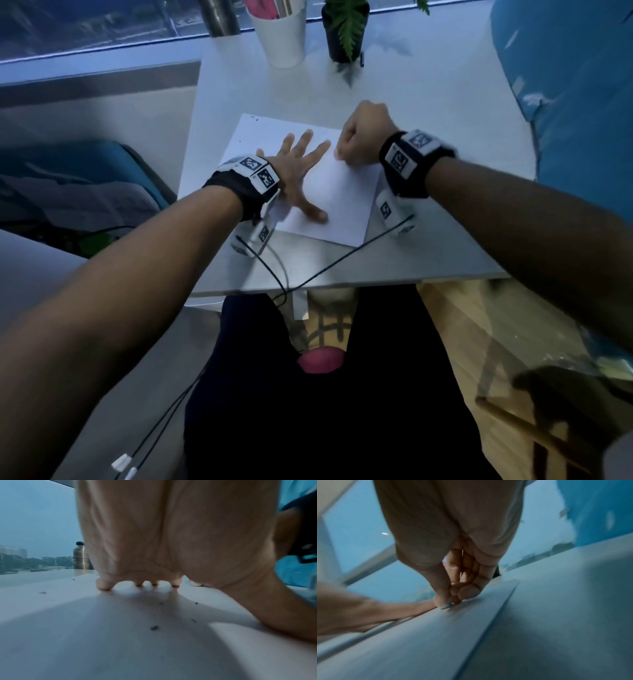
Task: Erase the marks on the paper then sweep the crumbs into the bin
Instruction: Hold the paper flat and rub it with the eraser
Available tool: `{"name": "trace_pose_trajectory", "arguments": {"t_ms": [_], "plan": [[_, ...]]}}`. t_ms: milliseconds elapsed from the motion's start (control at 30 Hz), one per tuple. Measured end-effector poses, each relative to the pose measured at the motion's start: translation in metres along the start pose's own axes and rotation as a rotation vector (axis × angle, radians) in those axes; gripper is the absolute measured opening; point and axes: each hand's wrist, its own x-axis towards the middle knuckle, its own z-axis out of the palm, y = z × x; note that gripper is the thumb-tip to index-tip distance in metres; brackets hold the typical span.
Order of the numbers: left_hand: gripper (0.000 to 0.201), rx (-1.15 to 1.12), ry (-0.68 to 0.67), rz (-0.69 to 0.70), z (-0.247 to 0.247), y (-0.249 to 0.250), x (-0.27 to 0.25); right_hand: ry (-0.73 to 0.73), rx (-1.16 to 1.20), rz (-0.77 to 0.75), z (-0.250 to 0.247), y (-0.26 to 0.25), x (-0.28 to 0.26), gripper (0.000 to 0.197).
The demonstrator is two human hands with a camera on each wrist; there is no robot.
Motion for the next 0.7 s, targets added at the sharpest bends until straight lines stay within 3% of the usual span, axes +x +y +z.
{"name": "trace_pose_trajectory", "arguments": {"t_ms": [33, 67, 133, 200, 233, 267, 300, 367, 433, 500, 533, 567, 633, 700], "plan": [[0.156, -0.005, -0.006, 0.000, -0.001, 0.000, -0.001, 0.047, -0.016, -0.035, 0.002, -0.002, -0.003, 0.034], [0.155, -0.010, -0.006, 0.002, -0.001, -0.001, -0.001, 0.012, -0.070, -0.123, 0.007, -0.013, -0.013, 0.021], [0.153, -0.019, 0.003, 0.010, 0.001, -0.002, 0.000, -0.115, -0.140, -0.280, 0.027, -0.026, -0.031, 0.017], [0.152, -0.018, 0.011, 0.009, 0.002, -0.002, 0.000, -0.196, -0.121, -0.209, 0.015, -0.022, -0.034, 0.017], [0.152, -0.006, 0.010, 0.009, 0.002, -0.001, 0.000, -0.134, -0.086, -0.067, 0.006, -0.014, -0.019, 0.014], [0.152, 0.000, 0.008, 0.005, 0.001, 0.000, 0.001, -0.060, -0.034, 0.023, -0.003, -0.005, -0.003, 0.023], [0.153, -0.002, -0.001, 0.000, 0.000, 0.000, 0.000, -0.015, -0.014, 0.042, -0.004, 0.002, 0.003, 0.029], [0.156, -0.011, -0.004, 0.005, 0.000, 0.000, 0.001, -0.062, -0.062, -0.058, 0.008, -0.013, -0.014, 0.037], [0.157, -0.017, 0.001, 0.015, 0.002, -0.002, 0.003, -0.185, -0.125, -0.200, 0.022, -0.027, -0.036, 0.032], [0.157, -0.027, -0.006, 0.017, 0.002, -0.003, 0.002, -0.209, -0.129, -0.174, 0.009, -0.021, -0.041, 0.023], [0.156, -0.024, -0.008, 0.019, 0.002, -0.003, 0.002, -0.127, -0.078, -0.098, 0.004, -0.011, -0.024, 0.021], [0.157, -0.021, -0.010, 0.018, 0.002, -0.002, 0.001, -0.050, -0.029, -0.053, -0.002, -0.002, -0.009, 0.034], [0.157, -0.029, -0.005, 0.017, 0.001, -0.002, 0.001, 0.014, -0.009, -0.069, 0.001, -0.005, -0.015, 0.032], [0.157, -0.032, 0.011, 0.025, 0.003, -0.003, 0.002, -0.143, -0.058, -0.146, 0.010, -0.020, -0.040, 0.022]]}}
